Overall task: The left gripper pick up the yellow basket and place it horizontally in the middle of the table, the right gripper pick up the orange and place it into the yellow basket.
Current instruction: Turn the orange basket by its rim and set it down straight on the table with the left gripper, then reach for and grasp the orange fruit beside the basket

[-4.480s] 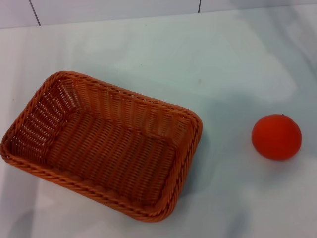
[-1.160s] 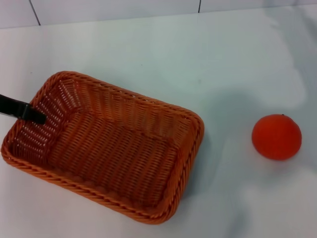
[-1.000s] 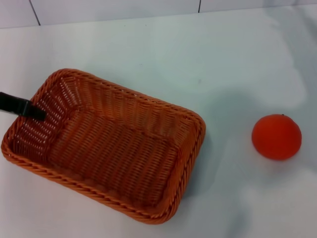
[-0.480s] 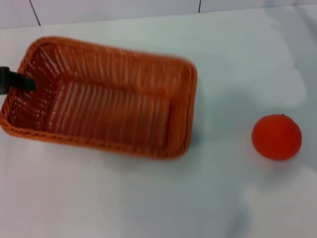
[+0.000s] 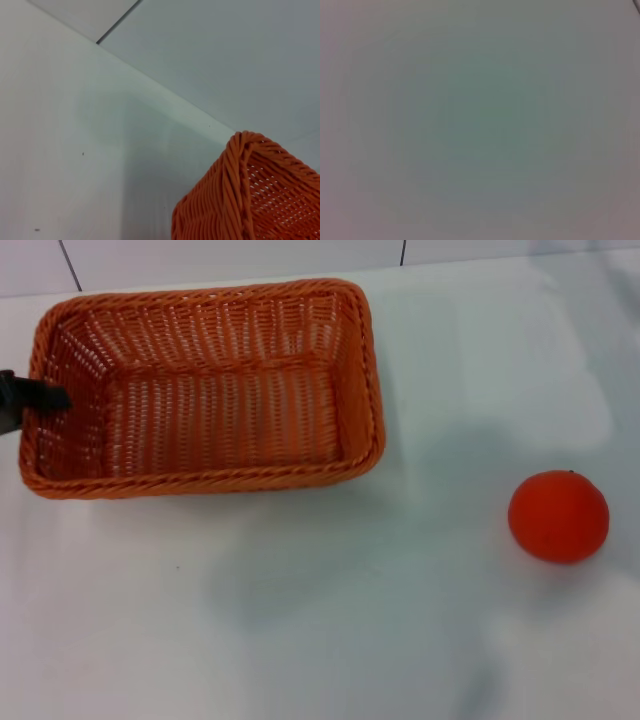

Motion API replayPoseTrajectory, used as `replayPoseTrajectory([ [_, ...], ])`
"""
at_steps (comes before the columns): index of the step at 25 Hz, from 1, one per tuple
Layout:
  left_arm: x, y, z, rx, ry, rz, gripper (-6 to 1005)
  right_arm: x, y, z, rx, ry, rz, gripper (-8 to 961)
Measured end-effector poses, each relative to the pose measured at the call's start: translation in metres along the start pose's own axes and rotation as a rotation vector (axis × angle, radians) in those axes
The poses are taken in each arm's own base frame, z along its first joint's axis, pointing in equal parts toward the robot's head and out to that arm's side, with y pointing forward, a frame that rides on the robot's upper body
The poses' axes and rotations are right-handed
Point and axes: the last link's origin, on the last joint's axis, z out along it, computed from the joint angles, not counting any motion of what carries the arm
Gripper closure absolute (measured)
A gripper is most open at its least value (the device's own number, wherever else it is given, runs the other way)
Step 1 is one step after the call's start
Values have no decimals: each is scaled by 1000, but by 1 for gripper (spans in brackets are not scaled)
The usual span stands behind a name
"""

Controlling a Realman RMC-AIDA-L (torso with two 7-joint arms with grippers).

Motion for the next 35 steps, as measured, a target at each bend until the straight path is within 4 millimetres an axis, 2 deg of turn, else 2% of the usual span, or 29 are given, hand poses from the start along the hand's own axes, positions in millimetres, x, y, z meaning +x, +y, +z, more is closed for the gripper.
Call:
replayPoseTrajectory([
  [8, -14, -1, 15, -18, 3, -47, 832, 0, 0, 0, 1, 0, -1, 57],
  [16, -17, -2, 16, -23, 14, -65, 687, -3, 2, -2, -3, -10, 0, 64],
  [24, -19, -15, 0, -9, 19, -70, 532, -4, 2, -4, 25, -26, -10, 70],
  [29, -8, -22, -22, -88, 188, 1, 344, 16, -14, -4, 226, -79, -39, 74],
  [32, -6, -16, -35, -181, 349, 117, 247, 36, -37, -7, 445, -198, -140, 76],
  [34, -7, -11, -39, -228, 459, 189, 247, 45, -50, -9, 549, -275, -217, 77],
  [35, -7, -11, -39, -228, 459, 189, 247, 50, -58, -12, 606, -326, -265, 78],
])
